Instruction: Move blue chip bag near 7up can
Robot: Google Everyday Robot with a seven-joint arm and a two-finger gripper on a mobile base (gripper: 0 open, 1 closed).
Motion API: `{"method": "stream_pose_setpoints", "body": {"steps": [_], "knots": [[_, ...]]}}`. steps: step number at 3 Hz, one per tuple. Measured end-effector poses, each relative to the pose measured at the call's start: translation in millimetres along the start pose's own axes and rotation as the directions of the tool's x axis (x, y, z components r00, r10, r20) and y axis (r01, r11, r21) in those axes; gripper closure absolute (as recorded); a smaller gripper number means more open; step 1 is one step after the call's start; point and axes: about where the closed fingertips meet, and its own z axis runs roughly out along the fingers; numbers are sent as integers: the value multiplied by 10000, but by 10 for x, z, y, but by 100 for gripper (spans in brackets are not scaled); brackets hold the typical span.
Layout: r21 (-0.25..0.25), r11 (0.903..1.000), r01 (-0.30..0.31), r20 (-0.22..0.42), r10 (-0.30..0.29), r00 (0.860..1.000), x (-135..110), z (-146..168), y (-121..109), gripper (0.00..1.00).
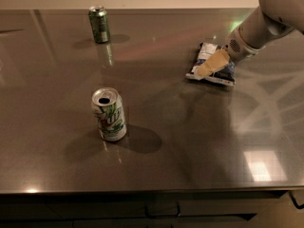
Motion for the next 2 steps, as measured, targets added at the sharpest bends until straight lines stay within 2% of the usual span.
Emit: {"method": "stream_pose_setpoints", "body": {"steps": [1,2], "knots": [[-79,9999,-87,-219,85,9997,-23,95,13,16],[-92,10000,0,-402,-4,9992,-56,91,41,41]]}}
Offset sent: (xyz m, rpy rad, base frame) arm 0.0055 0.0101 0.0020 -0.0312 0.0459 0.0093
